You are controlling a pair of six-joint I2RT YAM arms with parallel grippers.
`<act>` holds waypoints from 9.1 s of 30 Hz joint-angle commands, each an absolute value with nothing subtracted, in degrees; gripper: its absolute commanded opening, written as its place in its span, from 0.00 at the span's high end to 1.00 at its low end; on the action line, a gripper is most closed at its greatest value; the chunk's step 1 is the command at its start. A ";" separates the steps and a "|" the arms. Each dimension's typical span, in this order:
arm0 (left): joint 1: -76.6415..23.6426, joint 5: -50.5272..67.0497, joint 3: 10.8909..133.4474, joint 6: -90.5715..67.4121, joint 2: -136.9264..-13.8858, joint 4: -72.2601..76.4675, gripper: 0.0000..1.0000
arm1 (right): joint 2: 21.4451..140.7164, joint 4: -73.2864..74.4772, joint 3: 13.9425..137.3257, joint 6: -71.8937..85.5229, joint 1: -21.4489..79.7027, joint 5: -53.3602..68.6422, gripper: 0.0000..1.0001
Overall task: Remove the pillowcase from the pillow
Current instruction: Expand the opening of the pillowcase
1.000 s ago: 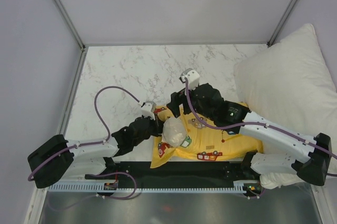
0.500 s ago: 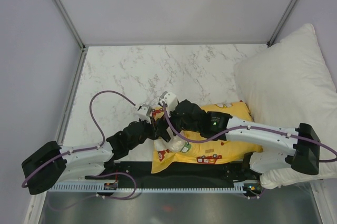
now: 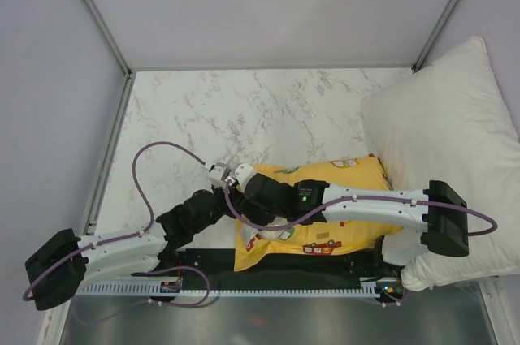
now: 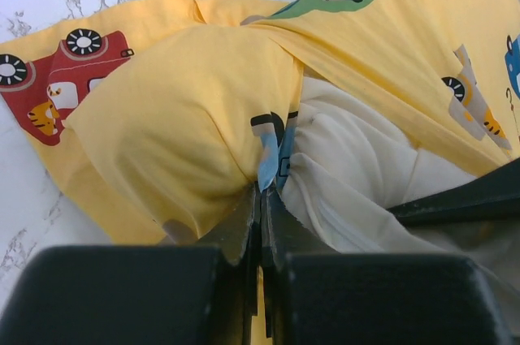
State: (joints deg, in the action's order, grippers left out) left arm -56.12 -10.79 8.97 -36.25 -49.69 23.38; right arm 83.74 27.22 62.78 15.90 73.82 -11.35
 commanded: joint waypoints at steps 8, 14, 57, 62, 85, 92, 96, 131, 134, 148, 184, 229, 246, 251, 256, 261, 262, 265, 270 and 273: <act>-56.34 -13.44 8.00 -34.63 -44.39 21.89 0.98 | 86.32 38.24 64.60 21.79 72.78 -25.73 1.00; -56.34 -14.85 6.95 -34.72 -41.75 20.75 0.98 | 80.70 27.79 60.21 21.19 61.82 -27.69 1.00; -37.09 -20.39 11.43 -45.00 -69.61 22.94 0.98 | 41.75 30.76 63.46 19.60 50.89 -38.66 1.00; -34.55 -19.69 11.69 -45.17 -70.14 22.33 0.98 | 39.64 32.78 63.99 19.42 50.89 -40.08 1.00; -29.71 -16.88 15.99 -45.62 -74.79 22.59 0.98 | 35.42 39.11 68.11 18.90 50.89 -45.61 1.00; -28.57 -17.05 16.79 -45.70 -75.50 22.15 0.98 | 33.75 40.34 70.66 17.85 50.89 -48.33 1.00; -27.77 -16.79 16.61 -45.79 -75.50 22.06 0.98 | 33.22 41.92 73.38 17.14 50.98 -50.01 1.00; -44.10 -9.66 52.89 -13.21 -52.29 0.36 0.20 | 45.61 26.38 60.58 17.22 50.98 -23.91 1.00; -47.55 -9.94 54.23 -10.73 -52.82 -1.84 0.00 | 46.14 23.74 56.36 19.41 50.98 -21.10 1.00; -51.24 -5.71 47.11 -13.18 -59.49 -0.70 0.00 | 44.56 21.36 49.31 22.24 50.98 -17.49 1.00; -38.95 -24.89 67.06 -17.31 -85.95 -15.39 0.98 | 39.81 37.88 48.16 19.42 51.15 1.65 1.00; -20.03 -4.75 61.74 -28.12 -94.79 -4.42 0.98 | 41.36 36.15 48.70 19.08 51.77 12.41 1.00; -48.07 -8.87 22.26 -39.80 -58.05 7.39 0.98 | 81.81 3.88 49.11 17.67 47.81 10.96 1.00; -49.39 -10.37 20.65 -40.69 -46.34 -0.17 0.98 | 91.57 -1.41 55.89 17.14 47.81 14.41 1.00; -49.39 -10.64 20.65 -40.87 -40.61 -4.13 0.98 | 96.15 -1.06 61.69 16.00 47.90 9.08 1.00; -49.48 -7.83 19.78 -41.66 -42.89 -1.24 0.98 | 91.96 4.56 60.65 16.43 46.41 -5.86 1.00; -49.48 -7.21 19.43 -41.57 -43.50 -0.19 0.98 | 90.63 6.75 59.86 16.70 45.97 -8.32 1.00; -49.39 -4.84 18.37 -39.82 -47.10 6.76 0.98 | 83.08 12.55 56.26 17.14 44.74 -19.30 1.00; -49.39 -0.36 19.86 -35.34 -54.30 14.57 0.98 | 69.03 21.08 53.26 13.37 44.47 -26.38 0.75; -49.39 3.33 20.74 -33.32 -57.46 20.38 0.98 | 61.56 22.59 53.35 8.10 44.56 -20.06 0.39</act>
